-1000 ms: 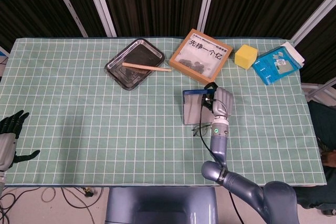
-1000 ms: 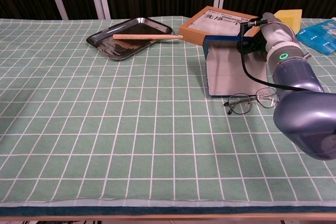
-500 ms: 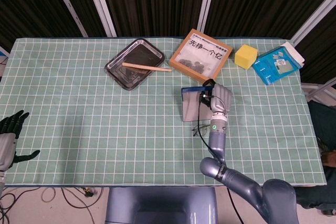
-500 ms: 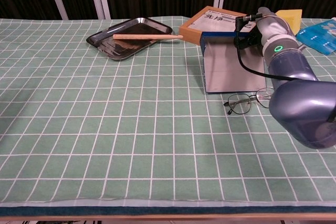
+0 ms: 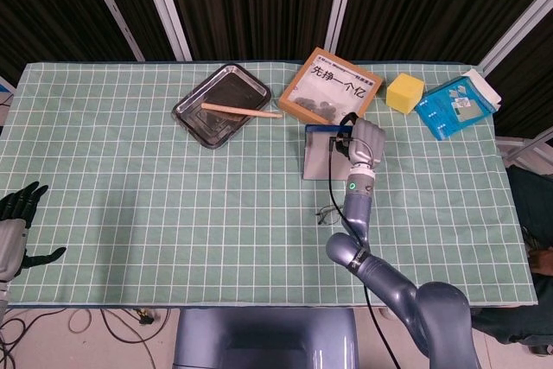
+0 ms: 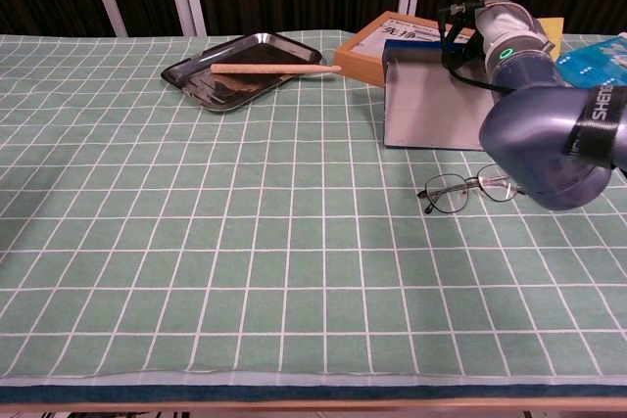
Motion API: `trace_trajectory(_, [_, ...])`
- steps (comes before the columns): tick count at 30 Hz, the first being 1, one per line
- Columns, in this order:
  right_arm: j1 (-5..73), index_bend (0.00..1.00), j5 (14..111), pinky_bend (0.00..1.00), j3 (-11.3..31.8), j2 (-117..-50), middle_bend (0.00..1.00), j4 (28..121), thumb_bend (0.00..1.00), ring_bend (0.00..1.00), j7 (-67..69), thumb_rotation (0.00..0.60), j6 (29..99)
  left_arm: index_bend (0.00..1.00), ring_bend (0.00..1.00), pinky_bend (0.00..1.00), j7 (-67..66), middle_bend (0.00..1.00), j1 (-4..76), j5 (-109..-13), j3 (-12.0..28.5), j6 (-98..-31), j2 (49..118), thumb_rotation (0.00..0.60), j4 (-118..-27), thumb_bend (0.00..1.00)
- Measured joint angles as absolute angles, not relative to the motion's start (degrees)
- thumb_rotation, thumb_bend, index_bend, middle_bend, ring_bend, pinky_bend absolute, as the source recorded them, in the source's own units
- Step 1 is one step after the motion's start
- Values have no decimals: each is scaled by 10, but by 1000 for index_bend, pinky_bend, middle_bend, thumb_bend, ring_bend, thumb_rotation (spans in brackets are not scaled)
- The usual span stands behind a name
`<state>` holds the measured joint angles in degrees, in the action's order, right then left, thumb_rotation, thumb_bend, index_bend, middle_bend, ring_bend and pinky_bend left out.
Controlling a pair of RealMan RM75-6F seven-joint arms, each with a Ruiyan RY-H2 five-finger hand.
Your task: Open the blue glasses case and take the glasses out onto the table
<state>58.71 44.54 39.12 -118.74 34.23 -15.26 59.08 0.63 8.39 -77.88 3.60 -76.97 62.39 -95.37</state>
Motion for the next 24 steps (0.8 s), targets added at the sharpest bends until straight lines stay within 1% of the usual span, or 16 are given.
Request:
trace_trajectory(1, [590,334,442,1000,392,-1188,951,336,478,980,-155,600,586,0,0,0,5,0,84,-779,36,-769,624,600,-954,36])
trace_trajectory(3, [591,116,438,1000,393,-1190,948,330,422,978,-160,600,582,0,0,0,4,0,84,-779,35,-769,625,600,-955,36])
trace_trajectory(4, [592,44,435,1000,393,-1190,947,329,394,977,-163,600,578,0,0,0,3,0,84,-779,35,-769,625,600,-955,36])
trace_trajectory(5, [592,15,433,1000,394,-1190,945,329,377,976,-166,600,577,0,0,0,2,0,84,-779,35,-769,625,600,-956,36])
trace_trajectory(7, [593,0,429,1000,395,-1189,943,330,322,971,-172,600,575,0,0,0,0,0,84,-779,35,-770,625,600,-956,36])
trace_trajectory(10, [593,0,423,1000,397,-1186,942,337,272,970,-182,600,574,0,0,0,-1,0,83,-780,34,-771,626,600,-957,36])
trace_trajectory(15, [590,0,413,1000,399,-1176,937,368,262,964,-203,600,579,0,0,0,-2,0,83,-785,33,-775,626,600,-957,36])
trace_trajectory(20, [571,0,415,987,393,-1154,926,430,261,955,-213,600,599,0,0,0,-2,0,81,-791,32,-780,626,600,-956,36])
trace_trajectory(23, [551,0,421,946,384,-1134,877,485,261,913,-216,600,614,0,0,0,-1,0,79,-796,31,-785,627,600,-955,36])
trace_trajectory(24, [543,0,423,921,381,-1126,839,505,261,882,-217,600,619,0,0,0,0,0,79,-798,31,-787,627,600,-955,36])
